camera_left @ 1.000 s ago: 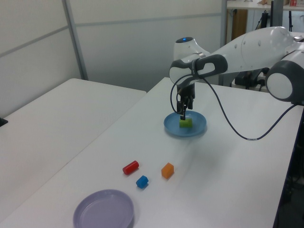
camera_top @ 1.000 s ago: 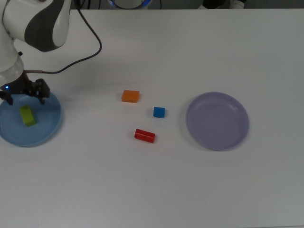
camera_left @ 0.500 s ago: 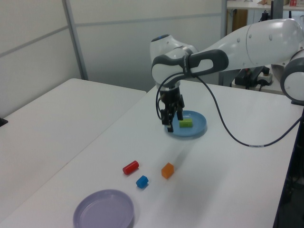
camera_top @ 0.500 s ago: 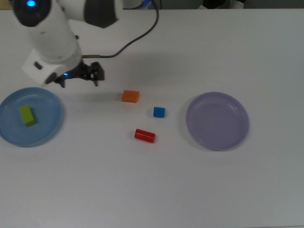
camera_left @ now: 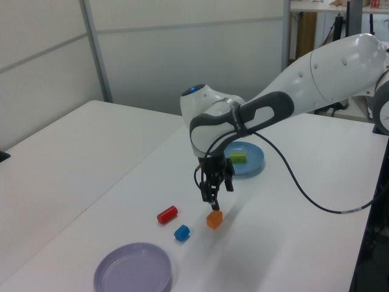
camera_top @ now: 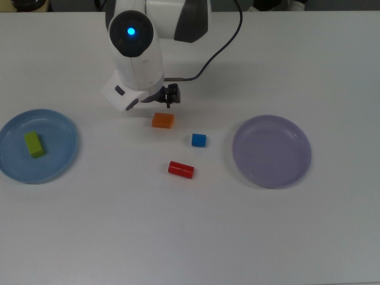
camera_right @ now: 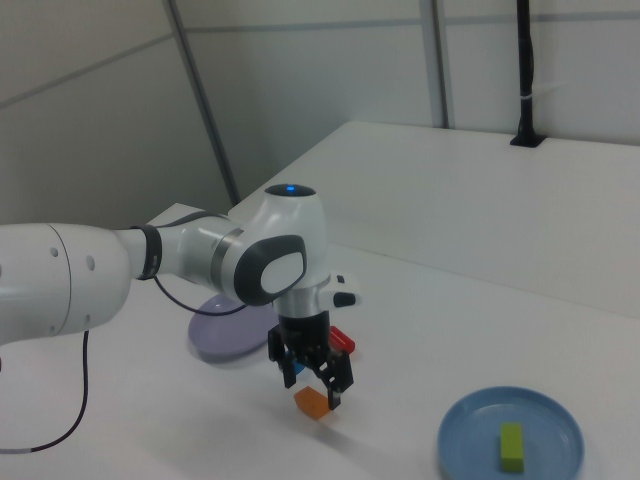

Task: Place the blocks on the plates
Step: 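Move to the orange block, lower and close the gripper on it, then carry the orange block onto the blue plate beside the green block, release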

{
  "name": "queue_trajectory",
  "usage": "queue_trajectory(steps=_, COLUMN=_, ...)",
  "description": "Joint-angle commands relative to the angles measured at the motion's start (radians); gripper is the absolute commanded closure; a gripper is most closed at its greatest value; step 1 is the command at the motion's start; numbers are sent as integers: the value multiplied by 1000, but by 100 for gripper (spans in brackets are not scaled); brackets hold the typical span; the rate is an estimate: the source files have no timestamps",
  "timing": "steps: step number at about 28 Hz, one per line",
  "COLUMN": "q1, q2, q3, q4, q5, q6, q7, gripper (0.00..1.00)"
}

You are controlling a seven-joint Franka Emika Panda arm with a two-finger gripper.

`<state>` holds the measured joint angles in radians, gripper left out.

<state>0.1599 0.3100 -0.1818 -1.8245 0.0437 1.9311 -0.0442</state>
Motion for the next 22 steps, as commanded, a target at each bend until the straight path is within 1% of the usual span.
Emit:
queue_trajectory(steps=1, q1=43, q2=-12, q3=-13, q4=-65, q5=5, q6=80, q7=32, gripper=0)
queue_trajectory(steps=4, q1=50, q2=17, q3=-13, q4=-53, q5=5, q6=103, q7=55, gripper=0)
queue_trajectory(steps=10, q1=59, q2=34, q3=-11, q4=-45, q5=5, q6=141, q7=64, gripper=0)
queue_trajectory(steps=11, q1=66, q2=37, q3=-10, q4=-45, q5=5, q6=146, q7=64, gripper=2)
queue_trajectory(steps=13, q1=73, q2=43, q3=-11, q4=-45, q5=4, q6=157, q7=63, gripper=9)
queue_trajectory(steps=14, q1=75, q2=55, q3=-11, q4=-45, q5=1, q6=167, q7=63, gripper=19)
queue_trajectory(steps=16, q1=75, q2=61, q3=-11, q4=-44, q5=1, q6=172, q7=61, gripper=34)
queue_trajectory(steps=18, q1=75, q2=64, q3=-11, q4=-44, q5=1, q6=174, q7=55, gripper=47)
queue_trajectory(steps=19, q1=75, q2=66, q3=-11, q4=-44, q5=-1, q6=174, q7=53, gripper=57)
queue_trajectory(steps=20, q1=75, q2=66, q3=-11, q4=-42, q5=-1, q6=174, q7=52, gripper=61)
queue_trajectory(steps=22, q1=75, q2=66, q3=-11, q4=-42, q5=-4, q6=175, q7=52, gripper=66)
